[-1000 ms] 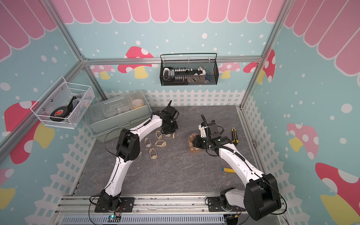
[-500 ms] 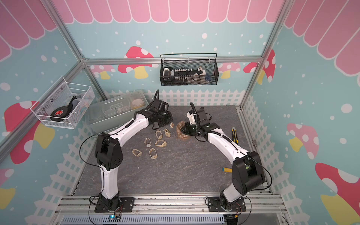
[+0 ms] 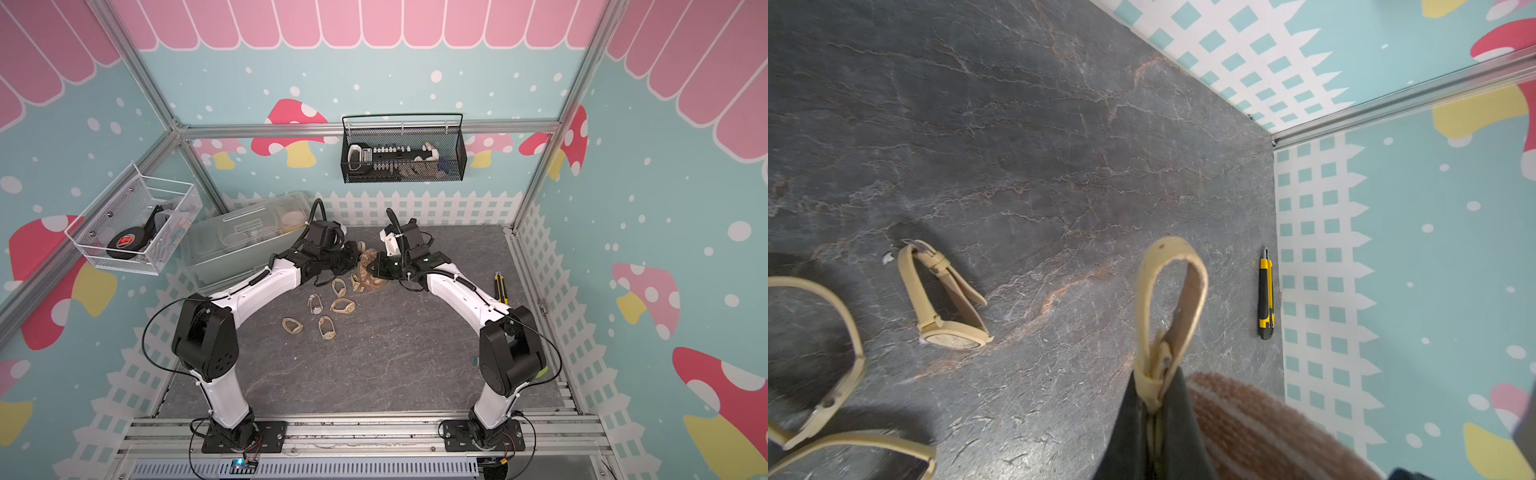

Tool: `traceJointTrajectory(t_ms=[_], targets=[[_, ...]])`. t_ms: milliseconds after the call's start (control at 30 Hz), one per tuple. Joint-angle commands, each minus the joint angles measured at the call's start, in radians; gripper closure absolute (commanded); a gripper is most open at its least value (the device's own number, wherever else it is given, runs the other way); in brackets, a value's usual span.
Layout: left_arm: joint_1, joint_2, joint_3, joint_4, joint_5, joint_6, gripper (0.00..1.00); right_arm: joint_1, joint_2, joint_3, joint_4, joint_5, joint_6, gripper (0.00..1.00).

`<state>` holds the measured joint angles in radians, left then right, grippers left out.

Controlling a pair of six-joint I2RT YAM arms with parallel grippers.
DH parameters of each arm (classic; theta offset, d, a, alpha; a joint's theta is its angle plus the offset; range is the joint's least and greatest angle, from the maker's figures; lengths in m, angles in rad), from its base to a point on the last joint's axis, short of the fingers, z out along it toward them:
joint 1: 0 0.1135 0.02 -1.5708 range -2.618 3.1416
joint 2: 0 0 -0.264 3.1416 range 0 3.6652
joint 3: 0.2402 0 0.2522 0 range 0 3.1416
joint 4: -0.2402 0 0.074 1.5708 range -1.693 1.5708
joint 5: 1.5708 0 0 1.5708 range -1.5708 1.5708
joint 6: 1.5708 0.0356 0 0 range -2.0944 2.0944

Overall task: Wipe the watch dial
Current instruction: Wipe the dirt from the watch dial.

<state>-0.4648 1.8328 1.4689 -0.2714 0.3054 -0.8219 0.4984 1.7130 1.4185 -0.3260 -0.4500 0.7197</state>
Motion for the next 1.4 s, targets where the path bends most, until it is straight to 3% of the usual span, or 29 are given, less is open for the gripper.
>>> traceJointTrajectory(t_ms=[0, 267, 467, 900, 1133, 1367], targets=[[0.006, -0.07, -0.041, 0.132, 0.045, -0.022, 1.0, 0.005, 0.041, 0.053, 0.029, -0.016, 0.018, 1.0], [0.006, -0.111, -0.146, 0.265, 0.093, -0.139, 1.0, 0.005, 0.144, 0.17, 0.026, -0.023, 0.008, 1.0], [0.006, -0.133, -0.183, 0.299, 0.101, -0.16, 1.0, 0.0, 0.23, 0.281, -0.003, -0.022, -0.008, 1.0], [0.024, -0.176, -0.152, 0.318, 0.097, -0.182, 1.0, -0.08, 0.386, 0.377, 0.033, -0.028, 0.046, 1.0], [0.05, -0.189, -0.16, 0.305, 0.093, -0.184, 1.0, -0.135, 0.328, 0.353, 0.001, -0.033, 0.009, 1.0], [0.093, -0.173, -0.159, 0.324, 0.094, -0.186, 1.0, -0.131, 0.194, 0.205, 0.026, -0.048, 0.01, 1.0]])
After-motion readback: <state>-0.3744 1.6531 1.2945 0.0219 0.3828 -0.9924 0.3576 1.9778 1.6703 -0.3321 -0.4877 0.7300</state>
